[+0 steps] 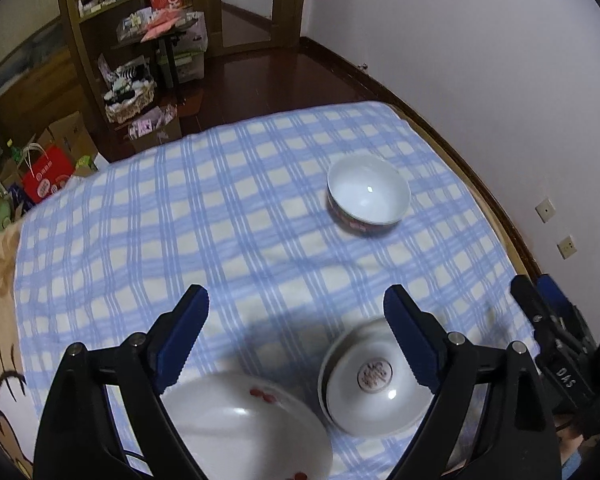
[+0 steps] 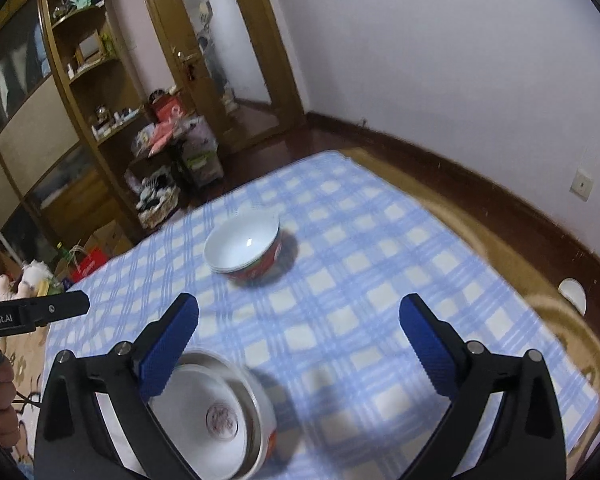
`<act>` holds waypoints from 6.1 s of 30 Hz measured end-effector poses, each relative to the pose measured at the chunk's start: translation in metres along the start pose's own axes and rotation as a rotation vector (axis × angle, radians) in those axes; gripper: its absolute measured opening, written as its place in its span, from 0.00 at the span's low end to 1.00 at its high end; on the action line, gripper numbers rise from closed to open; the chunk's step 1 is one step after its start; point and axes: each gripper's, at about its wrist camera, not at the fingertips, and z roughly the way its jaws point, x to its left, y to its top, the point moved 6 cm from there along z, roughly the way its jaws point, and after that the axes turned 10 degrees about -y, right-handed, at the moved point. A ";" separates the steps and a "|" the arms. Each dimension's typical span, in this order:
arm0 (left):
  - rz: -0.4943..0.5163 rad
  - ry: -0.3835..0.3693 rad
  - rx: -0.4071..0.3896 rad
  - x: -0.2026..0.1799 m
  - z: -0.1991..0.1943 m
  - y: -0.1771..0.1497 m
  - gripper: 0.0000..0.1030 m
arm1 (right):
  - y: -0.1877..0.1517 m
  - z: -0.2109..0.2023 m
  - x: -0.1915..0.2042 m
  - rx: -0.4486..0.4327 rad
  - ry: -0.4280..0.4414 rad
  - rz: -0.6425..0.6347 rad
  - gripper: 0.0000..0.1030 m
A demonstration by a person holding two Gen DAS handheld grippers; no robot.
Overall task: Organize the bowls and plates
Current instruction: 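Move both grippers to the plain white bowl and close on its rim, then lift the plain white bowl with both grippers and carry it over the stack, then lower the plain white bowl onto the stack and open both grippers, then pull both open grippers back from the bowl stack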
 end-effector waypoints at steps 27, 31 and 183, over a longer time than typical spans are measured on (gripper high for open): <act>-0.006 -0.031 0.105 0.017 0.133 0.078 0.86 | 0.067 0.119 0.041 0.151 0.043 -0.080 0.91; -0.026 -0.112 0.090 0.014 0.151 0.083 0.86 | 0.054 0.144 0.039 0.209 0.062 -0.052 0.89; 0.047 0.012 0.151 0.050 0.035 -0.077 0.88 | -0.085 0.006 0.033 0.257 -0.012 -0.164 0.92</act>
